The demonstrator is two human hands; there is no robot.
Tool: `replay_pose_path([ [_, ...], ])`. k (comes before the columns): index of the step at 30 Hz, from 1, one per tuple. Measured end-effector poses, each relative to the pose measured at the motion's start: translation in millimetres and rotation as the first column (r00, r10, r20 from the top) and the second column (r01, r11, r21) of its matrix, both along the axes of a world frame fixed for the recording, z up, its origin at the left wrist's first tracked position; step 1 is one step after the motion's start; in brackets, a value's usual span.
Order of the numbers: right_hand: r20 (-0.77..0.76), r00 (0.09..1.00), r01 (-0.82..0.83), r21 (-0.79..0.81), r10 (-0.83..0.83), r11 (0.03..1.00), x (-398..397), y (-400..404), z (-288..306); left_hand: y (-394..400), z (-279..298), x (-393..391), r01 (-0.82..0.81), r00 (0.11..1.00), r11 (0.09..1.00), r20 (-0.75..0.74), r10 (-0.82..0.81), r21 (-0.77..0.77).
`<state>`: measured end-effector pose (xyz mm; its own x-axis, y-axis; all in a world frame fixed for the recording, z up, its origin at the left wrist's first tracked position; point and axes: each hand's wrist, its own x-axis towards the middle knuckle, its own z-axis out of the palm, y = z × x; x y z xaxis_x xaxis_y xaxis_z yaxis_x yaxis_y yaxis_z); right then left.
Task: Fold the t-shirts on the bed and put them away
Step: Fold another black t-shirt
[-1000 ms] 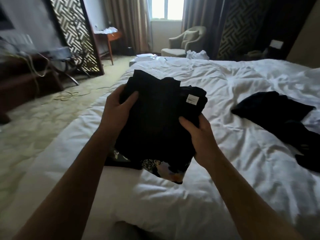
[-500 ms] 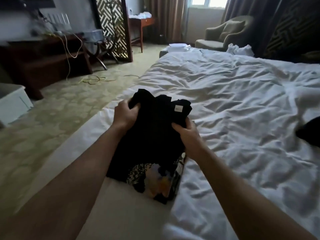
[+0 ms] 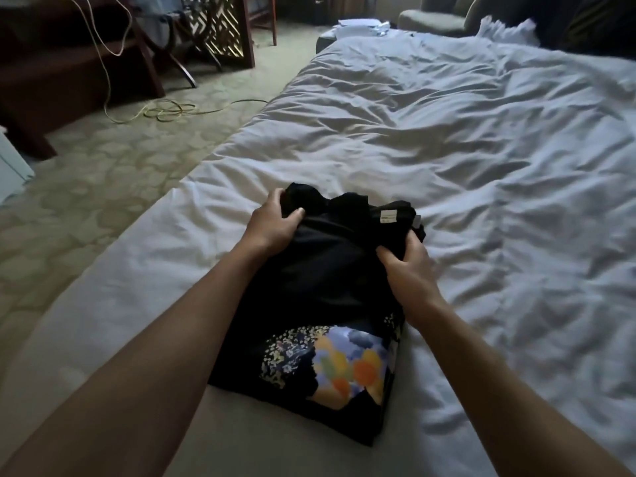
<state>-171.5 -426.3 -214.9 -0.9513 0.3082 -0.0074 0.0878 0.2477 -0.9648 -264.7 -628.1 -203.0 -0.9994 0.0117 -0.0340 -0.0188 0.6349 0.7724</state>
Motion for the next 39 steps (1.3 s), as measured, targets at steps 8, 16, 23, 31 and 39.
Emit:
replay_pose_path([
  [8,0.099,0.976,0.193,0.016,-0.194,0.981,-28.1,3.0,10.4,0.5,0.3,-10.6,0.038,0.999,0.993,0.005,-0.038,0.109],
  [16,-0.032,0.949,0.314,0.166,-0.313,0.935,-43.5,14.5,-0.6,11.6,-5.9,-47.6,-0.078,0.996,0.989,-0.043,0.084,0.124],
  [23,0.005,0.991,0.112,0.481,-0.131,0.870,-50.0,6.8,-3.3,11.9,-12.9,-52.7,0.088,0.993,0.987,-0.089,-0.077,0.134],
  [31,-0.116,0.987,0.155,0.472,-0.113,0.868,-46.9,16.5,-12.3,12.1,-12.0,-58.7,-0.033,0.999,0.997,-0.015,0.034,0.069],
  [39,-0.054,0.997,0.075,0.586,-0.054,0.806,-52.5,20.1,-6.2,7.7,-13.2,-58.3,-0.011,1.000,0.999,-0.029,0.012,0.047],
])
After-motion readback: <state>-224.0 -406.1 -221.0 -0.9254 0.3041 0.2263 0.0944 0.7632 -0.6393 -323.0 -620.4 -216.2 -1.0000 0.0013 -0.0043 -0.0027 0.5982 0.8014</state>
